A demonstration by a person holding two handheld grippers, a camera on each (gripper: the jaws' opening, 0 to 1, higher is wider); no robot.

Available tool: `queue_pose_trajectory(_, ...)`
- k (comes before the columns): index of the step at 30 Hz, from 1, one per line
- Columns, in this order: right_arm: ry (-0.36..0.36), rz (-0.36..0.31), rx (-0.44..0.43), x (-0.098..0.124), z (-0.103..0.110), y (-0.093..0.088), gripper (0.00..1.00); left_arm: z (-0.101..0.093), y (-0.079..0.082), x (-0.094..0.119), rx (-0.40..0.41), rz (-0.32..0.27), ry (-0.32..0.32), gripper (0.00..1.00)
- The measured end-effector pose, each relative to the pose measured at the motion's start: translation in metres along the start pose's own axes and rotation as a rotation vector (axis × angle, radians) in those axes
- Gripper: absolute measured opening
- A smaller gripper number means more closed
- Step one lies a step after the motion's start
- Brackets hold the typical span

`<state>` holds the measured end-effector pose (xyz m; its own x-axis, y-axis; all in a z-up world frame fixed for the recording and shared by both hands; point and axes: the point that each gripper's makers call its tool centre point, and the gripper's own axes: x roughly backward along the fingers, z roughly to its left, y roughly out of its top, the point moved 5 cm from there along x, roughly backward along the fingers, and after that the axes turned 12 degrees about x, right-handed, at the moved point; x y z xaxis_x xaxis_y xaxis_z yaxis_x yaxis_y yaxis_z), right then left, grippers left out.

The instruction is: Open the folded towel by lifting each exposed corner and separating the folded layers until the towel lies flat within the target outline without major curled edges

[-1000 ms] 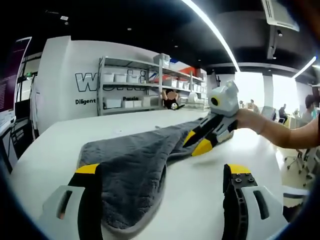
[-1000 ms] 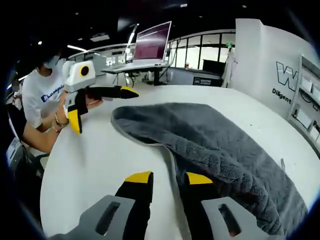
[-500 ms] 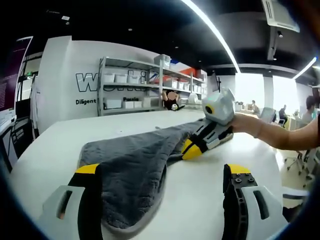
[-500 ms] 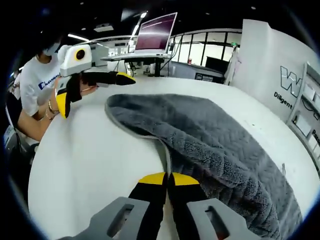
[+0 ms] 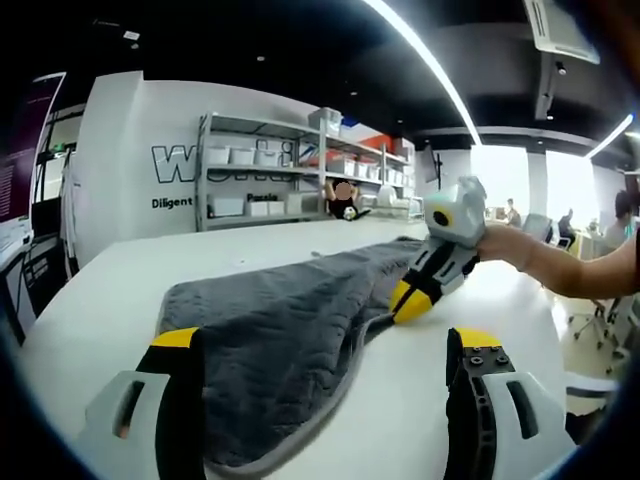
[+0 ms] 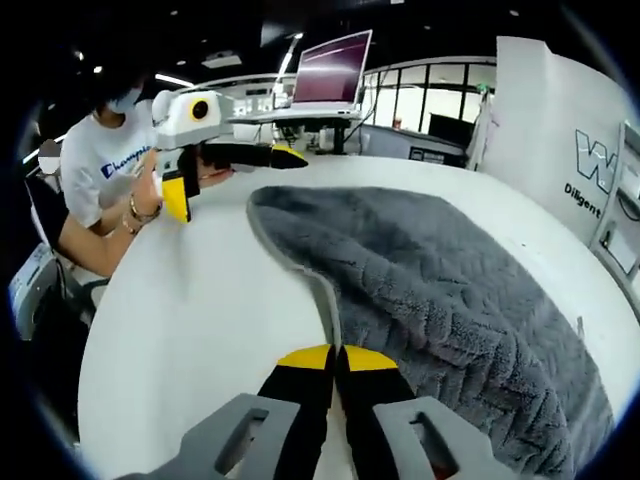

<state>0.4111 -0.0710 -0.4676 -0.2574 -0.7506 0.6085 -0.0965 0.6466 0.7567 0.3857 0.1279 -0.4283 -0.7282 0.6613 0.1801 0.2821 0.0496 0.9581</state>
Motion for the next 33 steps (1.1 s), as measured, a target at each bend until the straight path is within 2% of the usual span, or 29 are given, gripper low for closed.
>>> queue_pose_trajectory(15, 0.083, 0.011, 0.051, 0.029, 0.047, -0.008, 0.0, 0.003, 0.0, 0.001, 0.006, 0.0, 0.007, 0.99)
queue_pose_trajectory(20, 0.082, 0.007, 0.043, 0.031, 0.049, -0.009, 0.0, 0.004, -0.001, 0.001, 0.007, -0.001, 0.012, 0.99)
queue_pose_trajectory(23, 0.08, -0.013, 0.004, 0.031, 0.049, -0.009, 0.03, 0.006, -0.001, 0.001, 0.015, 0.003, 0.019, 0.99)
queue_pose_trajectory(25, 0.071, -0.024, -0.006, 0.034, 0.049, -0.008, 0.09, 0.006, -0.002, 0.001, 0.018, 0.001, 0.021, 0.99)
queue_pose_trajectory(29, -0.032, -0.07, -0.005, 0.048, 0.043, -0.004, 0.2, 0.007, -0.002, 0.001, 0.021, 0.001, 0.022, 0.99)
queue_pose_trajectory(30, -0.071, -0.1, -0.014, 0.055, 0.041, -0.001, 0.24, 0.006, -0.002, 0.001, 0.021, 0.004, 0.022, 0.99)
queue_pose_trajectory(32, -0.114, -0.138, -0.066, 0.065, 0.039, 0.002, 0.36, 0.004, -0.005, -0.001, 0.008, 0.024, 0.018, 0.99)
queue_pose_trajectory(33, -0.139, -0.153, -0.094, 0.071, 0.038, 0.003, 0.46, 0.004, -0.005, -0.001, 0.004, 0.026, 0.017, 0.99)
